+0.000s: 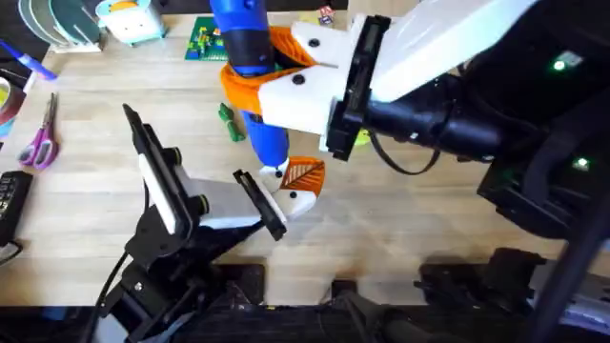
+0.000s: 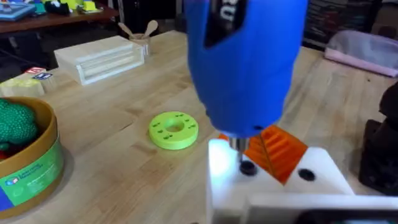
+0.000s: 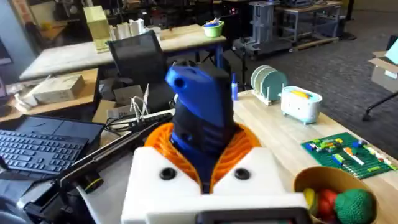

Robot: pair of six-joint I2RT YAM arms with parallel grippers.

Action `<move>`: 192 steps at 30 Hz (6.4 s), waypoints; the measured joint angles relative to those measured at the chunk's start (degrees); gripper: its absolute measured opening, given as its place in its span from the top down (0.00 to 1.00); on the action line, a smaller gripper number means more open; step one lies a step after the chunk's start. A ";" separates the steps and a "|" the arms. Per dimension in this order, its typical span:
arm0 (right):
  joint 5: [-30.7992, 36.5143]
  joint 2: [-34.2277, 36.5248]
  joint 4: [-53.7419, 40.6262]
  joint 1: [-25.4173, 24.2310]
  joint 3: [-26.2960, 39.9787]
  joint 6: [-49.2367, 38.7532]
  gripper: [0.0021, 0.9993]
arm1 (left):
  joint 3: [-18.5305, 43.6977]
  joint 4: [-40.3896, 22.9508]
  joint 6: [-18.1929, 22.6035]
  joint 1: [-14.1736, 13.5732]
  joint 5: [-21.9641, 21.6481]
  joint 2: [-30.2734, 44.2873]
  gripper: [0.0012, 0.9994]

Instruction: Pick up the gripper from the table and insert it into the empty holder that is missing its gripper. Then pick up a screw, insert it into the mounting hole, and use the screwdriver to tighten it. Finally, clean up the table by picking up the vegetable and placing it into the bucket.

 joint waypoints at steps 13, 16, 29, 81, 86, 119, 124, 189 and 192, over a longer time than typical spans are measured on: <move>-0.02 -0.06 -0.20 0.00 0.00 0.00 0.97 | 0.00 0.00 0.00 0.00 -0.01 0.00 0.99; -0.37 -0.06 -0.20 0.00 0.00 0.02 0.97 | 0.00 0.00 0.00 0.00 0.00 0.00 0.99; -1.14 -0.65 -0.49 -0.02 0.00 0.06 0.97 | 0.00 0.00 0.00 0.00 0.01 0.00 0.99; -1.31 -0.52 -0.25 -0.02 0.00 0.17 0.97 | 0.00 0.00 0.00 0.00 0.01 0.00 0.99; -1.31 -0.52 -0.28 -0.02 0.00 0.17 0.97 | 0.00 0.00 0.00 0.00 0.01 0.00 0.99; -1.55 -5.57 3.36 -5.24 -0.17 -6.60 0.97 | 0.00 0.00 -0.17 -0.04 -0.01 0.07 0.99; 0.75 -2.08 -2.84 -12.26 -0.17 -22.22 0.97 | 0.00 0.00 -0.17 -0.04 0.01 0.07 0.99; 29.12 3.40 -23.53 -31.17 1.09 -27.17 0.01 | 0.00 0.00 -0.15 -0.04 -0.02 0.07 0.01; 24.47 2.96 -24.86 -31.19 1.09 -22.41 0.01 | 0.00 0.06 0.00 -0.04 -0.88 0.04 0.01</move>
